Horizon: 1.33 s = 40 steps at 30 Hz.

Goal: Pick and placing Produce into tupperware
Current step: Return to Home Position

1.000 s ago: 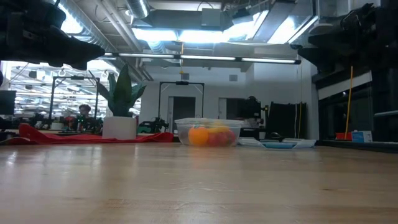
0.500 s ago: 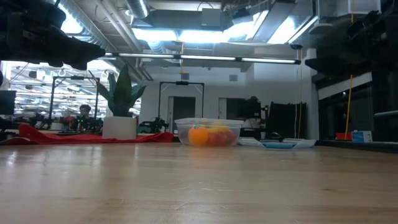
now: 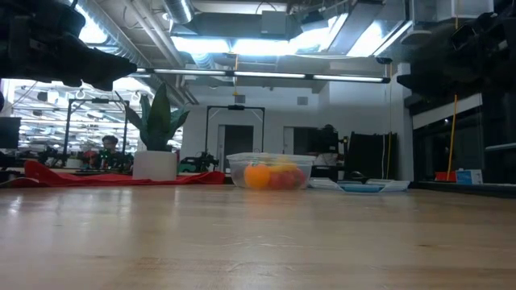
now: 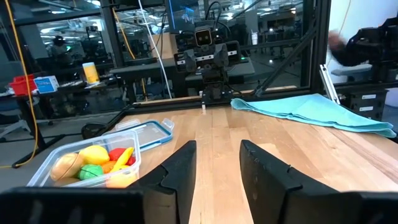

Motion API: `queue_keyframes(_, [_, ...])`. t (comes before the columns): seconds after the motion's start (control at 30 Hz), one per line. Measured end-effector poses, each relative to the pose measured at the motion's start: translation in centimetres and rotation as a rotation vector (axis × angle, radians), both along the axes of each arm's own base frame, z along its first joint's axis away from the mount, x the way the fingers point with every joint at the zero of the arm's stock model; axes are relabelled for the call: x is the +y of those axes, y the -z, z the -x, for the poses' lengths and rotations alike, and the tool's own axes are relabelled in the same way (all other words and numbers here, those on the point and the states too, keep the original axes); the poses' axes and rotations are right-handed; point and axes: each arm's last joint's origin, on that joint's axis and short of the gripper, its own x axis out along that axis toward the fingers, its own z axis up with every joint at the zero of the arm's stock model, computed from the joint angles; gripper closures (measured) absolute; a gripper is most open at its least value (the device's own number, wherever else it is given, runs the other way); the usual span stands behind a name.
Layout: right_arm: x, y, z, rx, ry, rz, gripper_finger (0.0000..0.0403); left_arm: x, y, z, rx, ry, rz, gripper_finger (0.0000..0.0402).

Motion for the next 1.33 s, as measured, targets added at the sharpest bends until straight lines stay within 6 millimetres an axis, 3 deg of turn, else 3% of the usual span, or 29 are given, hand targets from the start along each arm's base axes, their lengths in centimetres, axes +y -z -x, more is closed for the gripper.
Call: queue_keyframes(1.33, [-0.01,0.01,0.00,0.000,0.002,-0.002,0.0157,0.00,0.00,0.00,0.000,0.000,0.000,0.0346])
